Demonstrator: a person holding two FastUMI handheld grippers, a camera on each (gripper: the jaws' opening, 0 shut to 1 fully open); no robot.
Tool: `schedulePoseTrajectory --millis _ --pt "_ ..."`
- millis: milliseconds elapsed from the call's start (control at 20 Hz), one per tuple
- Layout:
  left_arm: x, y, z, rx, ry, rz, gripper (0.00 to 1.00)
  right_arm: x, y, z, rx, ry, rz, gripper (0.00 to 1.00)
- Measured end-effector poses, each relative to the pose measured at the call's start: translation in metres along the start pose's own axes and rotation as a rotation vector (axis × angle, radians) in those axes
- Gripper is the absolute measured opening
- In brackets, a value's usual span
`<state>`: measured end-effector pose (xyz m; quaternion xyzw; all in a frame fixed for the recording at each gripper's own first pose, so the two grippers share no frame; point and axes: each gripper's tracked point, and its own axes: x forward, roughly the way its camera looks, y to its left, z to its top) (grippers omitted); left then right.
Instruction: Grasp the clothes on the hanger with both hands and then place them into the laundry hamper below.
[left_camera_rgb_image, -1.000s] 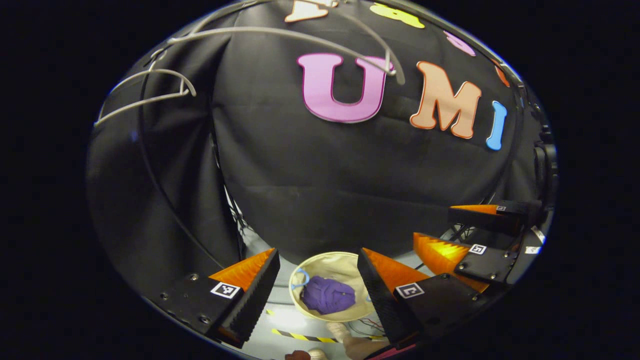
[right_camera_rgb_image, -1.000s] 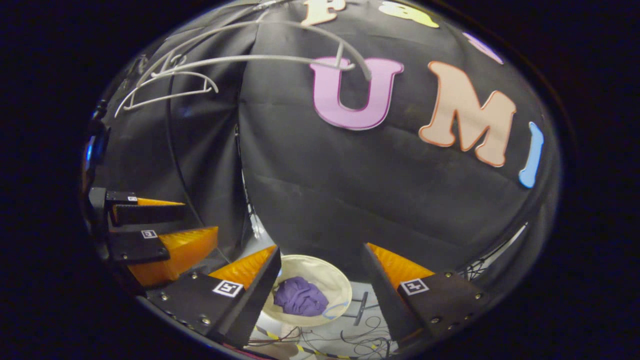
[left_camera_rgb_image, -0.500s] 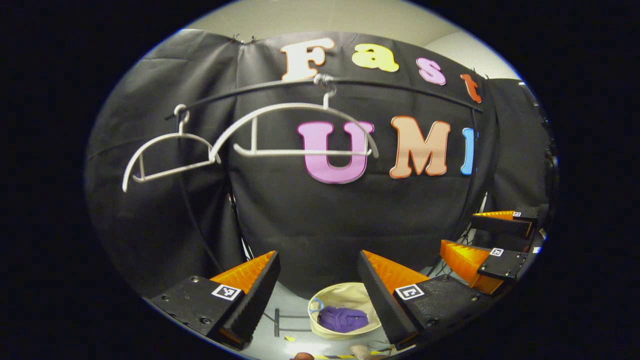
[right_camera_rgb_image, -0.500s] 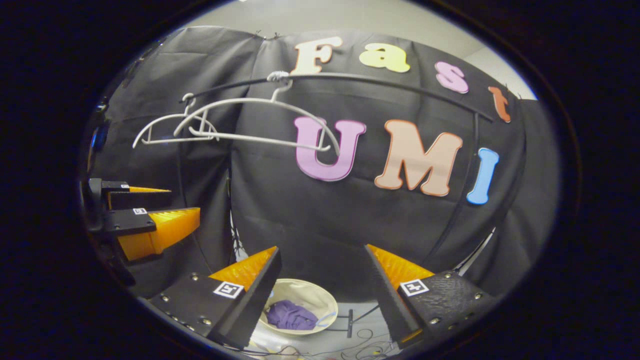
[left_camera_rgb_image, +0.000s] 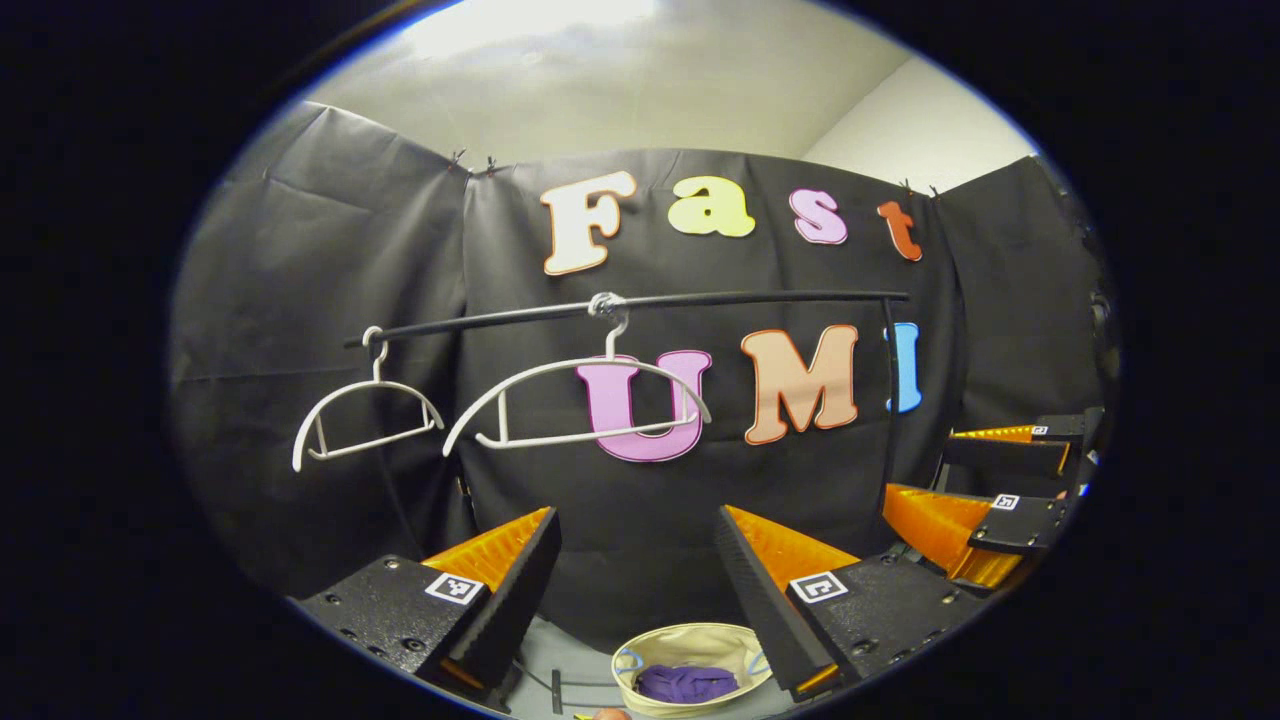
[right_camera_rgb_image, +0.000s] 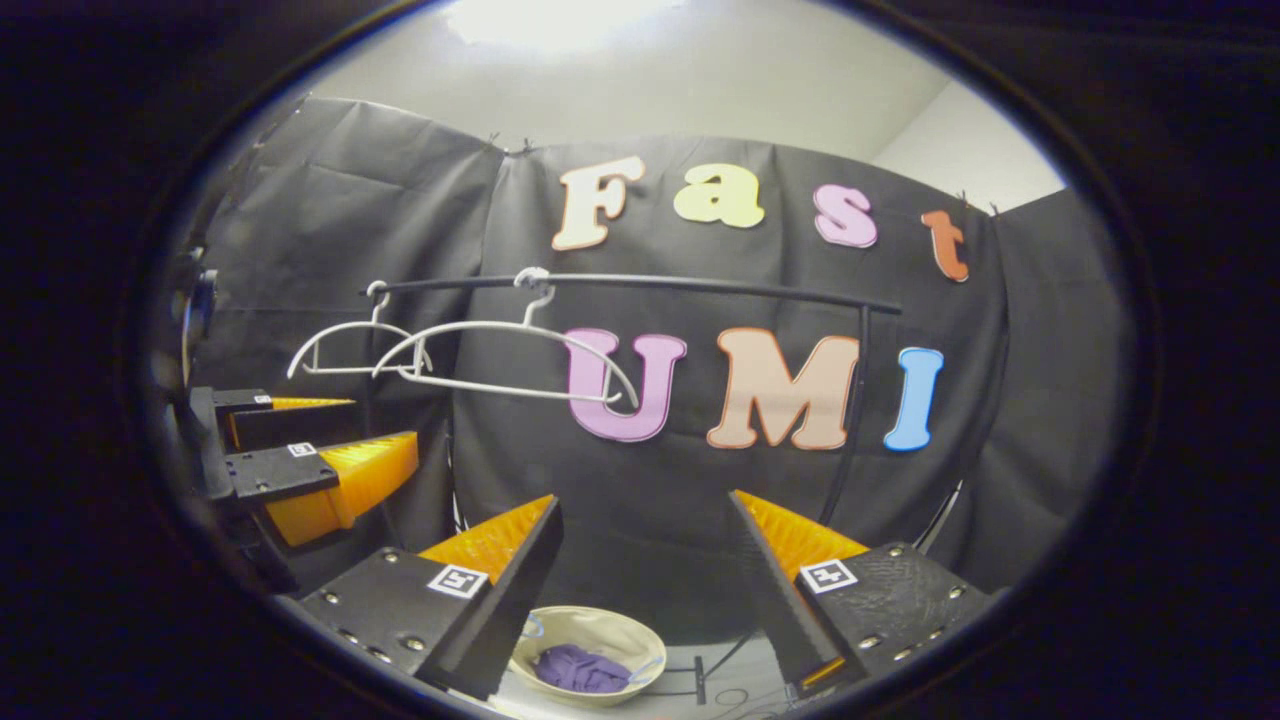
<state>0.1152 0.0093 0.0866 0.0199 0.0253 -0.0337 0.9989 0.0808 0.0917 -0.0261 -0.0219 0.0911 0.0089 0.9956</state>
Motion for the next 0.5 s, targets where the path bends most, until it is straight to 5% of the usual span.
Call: schedulePoseTrajectory --millis 500 --pt "-0.024 -0.052 0.054 0.013 -0.14 0.02 0.92 -0.037 -0.052 0.04 -0.036 -0.108 0.01 0.96"
